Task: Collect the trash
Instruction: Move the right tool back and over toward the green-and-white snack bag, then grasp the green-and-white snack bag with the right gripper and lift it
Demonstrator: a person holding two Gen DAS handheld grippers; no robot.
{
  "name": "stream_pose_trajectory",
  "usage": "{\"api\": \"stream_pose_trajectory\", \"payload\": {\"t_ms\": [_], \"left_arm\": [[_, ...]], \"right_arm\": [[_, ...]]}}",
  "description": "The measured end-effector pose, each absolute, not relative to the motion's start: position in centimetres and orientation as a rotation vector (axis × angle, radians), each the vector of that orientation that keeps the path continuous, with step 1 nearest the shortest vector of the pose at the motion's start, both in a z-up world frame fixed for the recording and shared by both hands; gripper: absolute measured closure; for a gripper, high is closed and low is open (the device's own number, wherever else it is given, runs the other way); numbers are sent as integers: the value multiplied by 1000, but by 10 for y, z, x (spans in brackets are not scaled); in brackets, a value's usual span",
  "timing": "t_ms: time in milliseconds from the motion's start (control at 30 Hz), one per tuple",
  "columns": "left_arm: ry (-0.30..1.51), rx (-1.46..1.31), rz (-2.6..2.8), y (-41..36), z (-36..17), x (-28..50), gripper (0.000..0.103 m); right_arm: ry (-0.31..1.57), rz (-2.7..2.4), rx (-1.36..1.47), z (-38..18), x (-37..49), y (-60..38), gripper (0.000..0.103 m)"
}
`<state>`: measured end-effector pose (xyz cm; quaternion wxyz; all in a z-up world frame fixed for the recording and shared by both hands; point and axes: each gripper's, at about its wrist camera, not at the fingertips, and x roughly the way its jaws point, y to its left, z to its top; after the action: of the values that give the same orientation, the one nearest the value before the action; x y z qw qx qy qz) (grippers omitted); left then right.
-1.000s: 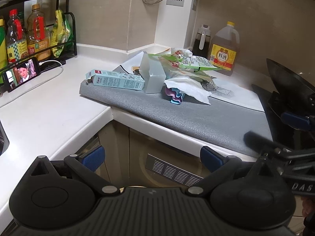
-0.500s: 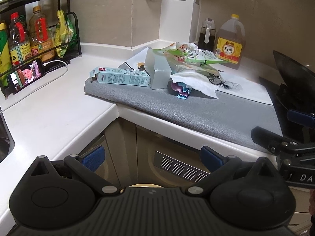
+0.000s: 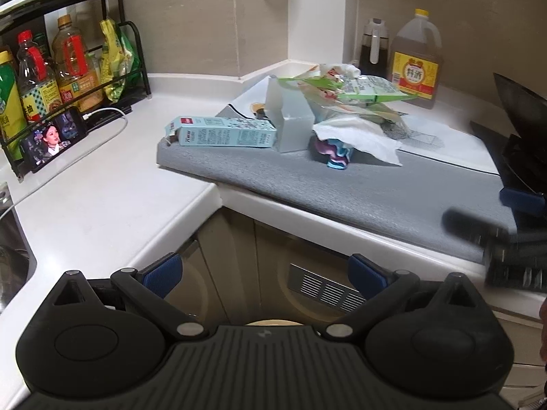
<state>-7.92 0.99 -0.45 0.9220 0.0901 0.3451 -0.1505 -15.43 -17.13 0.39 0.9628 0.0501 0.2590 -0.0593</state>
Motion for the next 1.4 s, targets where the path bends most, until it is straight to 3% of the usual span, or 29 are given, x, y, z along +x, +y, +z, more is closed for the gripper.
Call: {"api": "stream_pose_trajectory", "payload": {"t_ms": [333, 767, 1033, 1067, 1133, 1167, 1200, 1233, 1300, 1400], "left_arm": [[686, 182, -234, 23, 2, -63, 0], [714, 187, -159, 39, -5, -54, 0], [692, 191, -146, 45, 2, -49, 0], [693, 191, -144, 45, 2, -48, 0], [696, 192, -142, 45, 2, -45, 0], [697, 191, -142, 44, 2, -44, 0], [699, 191, -142, 44, 2, -43, 0], [699, 191, -144, 43, 1, -43, 0], [704, 194, -147, 41, -1, -41, 0], [707, 204, -150, 37, -4, -39, 0]], "right_arm": [[503, -185, 234, -8, -124, -212, 0], [340, -144, 690, 10, -12, -269, 0], [368, -220, 1009, -33, 45, -307, 1], [361, -197, 1022, -36, 49, -308, 7], [357, -154, 1016, -41, 52, -309, 35], [361, -139, 1012, -42, 52, -309, 63], [364, -131, 1005, -42, 51, -308, 79], [353, -124, 993, -42, 46, -307, 80], [320, -89, 957, -40, 35, -305, 91], [272, -31, 916, -31, 7, -304, 94]]}}
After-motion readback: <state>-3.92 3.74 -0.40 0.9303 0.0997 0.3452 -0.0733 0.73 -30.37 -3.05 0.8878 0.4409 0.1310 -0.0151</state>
